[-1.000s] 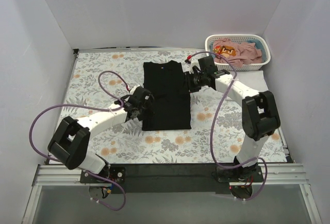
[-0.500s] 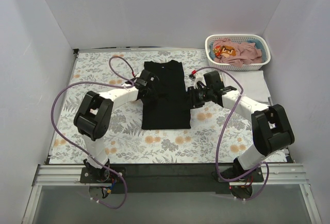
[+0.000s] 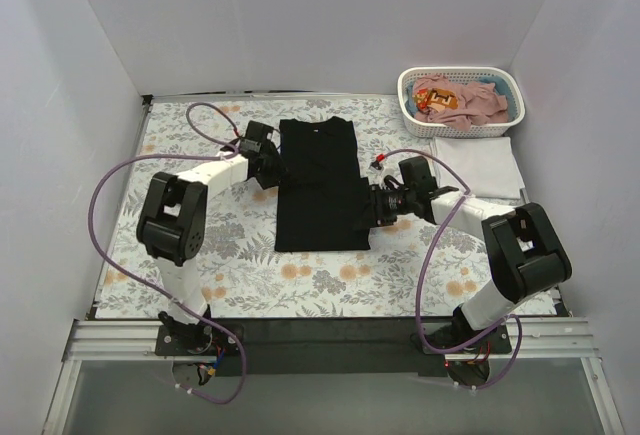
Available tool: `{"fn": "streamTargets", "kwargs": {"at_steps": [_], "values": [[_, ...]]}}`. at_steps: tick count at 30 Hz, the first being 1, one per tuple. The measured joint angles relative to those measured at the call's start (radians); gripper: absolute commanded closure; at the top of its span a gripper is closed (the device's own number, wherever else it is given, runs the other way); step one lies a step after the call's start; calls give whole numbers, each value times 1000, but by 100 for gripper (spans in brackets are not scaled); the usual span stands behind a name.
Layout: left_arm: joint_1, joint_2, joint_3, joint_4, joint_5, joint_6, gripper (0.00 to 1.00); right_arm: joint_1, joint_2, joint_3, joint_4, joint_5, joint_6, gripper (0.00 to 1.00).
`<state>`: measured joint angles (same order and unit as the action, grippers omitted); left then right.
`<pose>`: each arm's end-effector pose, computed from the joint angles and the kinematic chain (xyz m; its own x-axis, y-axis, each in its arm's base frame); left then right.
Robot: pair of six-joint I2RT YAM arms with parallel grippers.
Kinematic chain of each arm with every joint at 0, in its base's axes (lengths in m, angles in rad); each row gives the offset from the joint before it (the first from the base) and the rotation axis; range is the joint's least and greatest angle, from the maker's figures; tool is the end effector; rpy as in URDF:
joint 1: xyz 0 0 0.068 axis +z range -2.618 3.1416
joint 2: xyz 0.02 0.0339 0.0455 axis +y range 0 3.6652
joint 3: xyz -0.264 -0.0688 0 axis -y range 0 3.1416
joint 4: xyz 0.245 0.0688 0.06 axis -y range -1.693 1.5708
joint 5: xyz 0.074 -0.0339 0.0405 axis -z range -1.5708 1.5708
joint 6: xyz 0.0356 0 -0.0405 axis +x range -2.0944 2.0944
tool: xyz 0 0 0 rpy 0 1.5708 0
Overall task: Fold and stack the t-shirts
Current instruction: Fold the tshirt
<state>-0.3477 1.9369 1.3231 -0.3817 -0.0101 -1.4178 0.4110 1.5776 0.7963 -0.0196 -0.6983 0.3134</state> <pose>0.3846 -0.1390 0.1760 -0.4519 -0.8874 -0.0913 -0.7285 0.4261 -0.5364 0.2737 0.1442 0.1749 -0.8469 -0.1115 -0.5198 -0.4784 0.5863 0.6537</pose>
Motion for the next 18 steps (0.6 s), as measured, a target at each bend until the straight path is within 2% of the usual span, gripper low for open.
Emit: {"fn": "streamTargets", "kwargs": {"at_steps": [9, 15, 18], "values": [[-65, -459, -451, 114, 190, -68, 63, -7, 6, -135, 187, -117, 105, 68], [-75, -465, -653, 181, 231, -114, 66, -39, 116, -185, 303, -154, 132, 69], [-69, -467, -689, 219, 237, -147, 66, -75, 165, -214, 348, -199, 141, 69]]}}
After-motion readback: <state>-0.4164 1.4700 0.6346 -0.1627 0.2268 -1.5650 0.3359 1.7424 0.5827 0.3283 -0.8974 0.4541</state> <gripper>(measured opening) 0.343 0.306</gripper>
